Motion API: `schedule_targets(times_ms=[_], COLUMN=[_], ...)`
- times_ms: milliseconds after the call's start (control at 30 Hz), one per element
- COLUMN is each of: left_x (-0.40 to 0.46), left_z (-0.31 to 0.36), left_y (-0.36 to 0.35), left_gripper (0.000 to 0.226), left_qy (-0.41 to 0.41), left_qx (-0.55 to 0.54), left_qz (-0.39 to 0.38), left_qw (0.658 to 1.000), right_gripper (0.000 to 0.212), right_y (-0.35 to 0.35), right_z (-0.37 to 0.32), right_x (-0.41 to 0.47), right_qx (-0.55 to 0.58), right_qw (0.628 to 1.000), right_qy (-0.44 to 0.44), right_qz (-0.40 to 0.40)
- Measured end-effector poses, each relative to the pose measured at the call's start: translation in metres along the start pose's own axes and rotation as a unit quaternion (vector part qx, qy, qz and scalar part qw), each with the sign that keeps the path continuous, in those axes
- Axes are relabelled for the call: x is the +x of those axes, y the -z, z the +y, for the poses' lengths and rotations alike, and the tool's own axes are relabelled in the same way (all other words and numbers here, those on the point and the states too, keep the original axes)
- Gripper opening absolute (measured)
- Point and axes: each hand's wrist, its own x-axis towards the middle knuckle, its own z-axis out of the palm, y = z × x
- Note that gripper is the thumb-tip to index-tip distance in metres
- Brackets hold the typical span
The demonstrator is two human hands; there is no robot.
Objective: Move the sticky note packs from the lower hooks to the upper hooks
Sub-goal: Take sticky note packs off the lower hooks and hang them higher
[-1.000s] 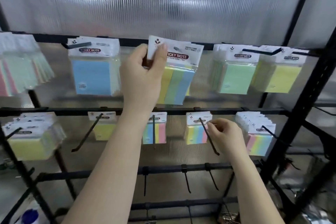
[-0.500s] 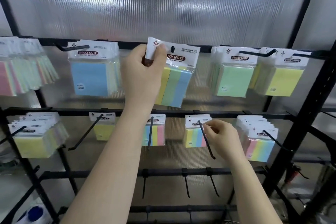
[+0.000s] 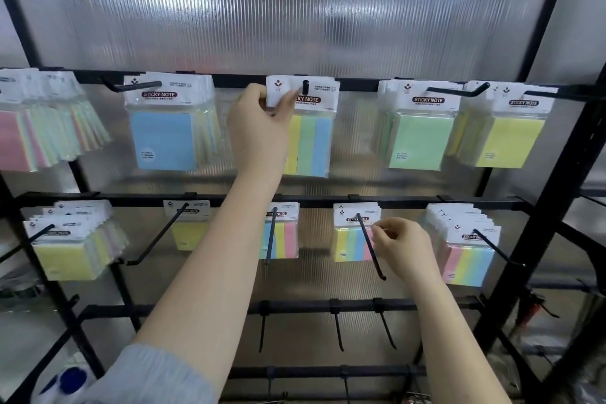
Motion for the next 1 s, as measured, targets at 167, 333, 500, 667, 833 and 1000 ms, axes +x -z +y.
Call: schedule_targets(times_ms=[167, 333, 500, 667, 833, 1000], left_x=[-0.011, -0.028, -0.053, -0.073, -0.09, -0.101], left_z=[-0.007, -0.016, -0.025, -0.042, -0.06, -0.077], left_y=[0.007, 0.022, 0.036, 0.048, 0.057, 0.062], left_gripper=[0.017, 0.005, 0.009, 0.009, 0.011, 0.012], left_qy=[0.024, 0.04, 0.052, 0.1, 0.157, 0.204], left_qx=[0.03, 0.044, 0.082, 0.121, 0.164, 0.191], left_qz=[0.019, 0.006, -0.017, -0.057, -0.092, -0.111], left_qw=[0.999, 0.998, 0.995, 0.986, 0.969, 0.954], right_gripper=[0.017, 0.024, 0.034, 0.032, 0.021, 0.02], right_y=[0.0, -0.012, -0.023, -0.026, -0.035, -0.041], right_z=[0.008, 0.02, 0.025, 0.026, 0.027, 0.026], right_x=[0.01, 0.026, 0.044, 0.056, 0.059, 0.05], right_qx=[-0.007, -0.011, -0.01, -0.011, -0.004, 0.007], right_qw=[1.0, 0.997, 0.994, 0.993, 0.993, 0.994], right_qy=[-0.021, -0.069, -0.109, -0.119, -0.118, -0.113], right_qz=[0.004, 0.007, -0.005, -0.008, -0.02, 0.009])
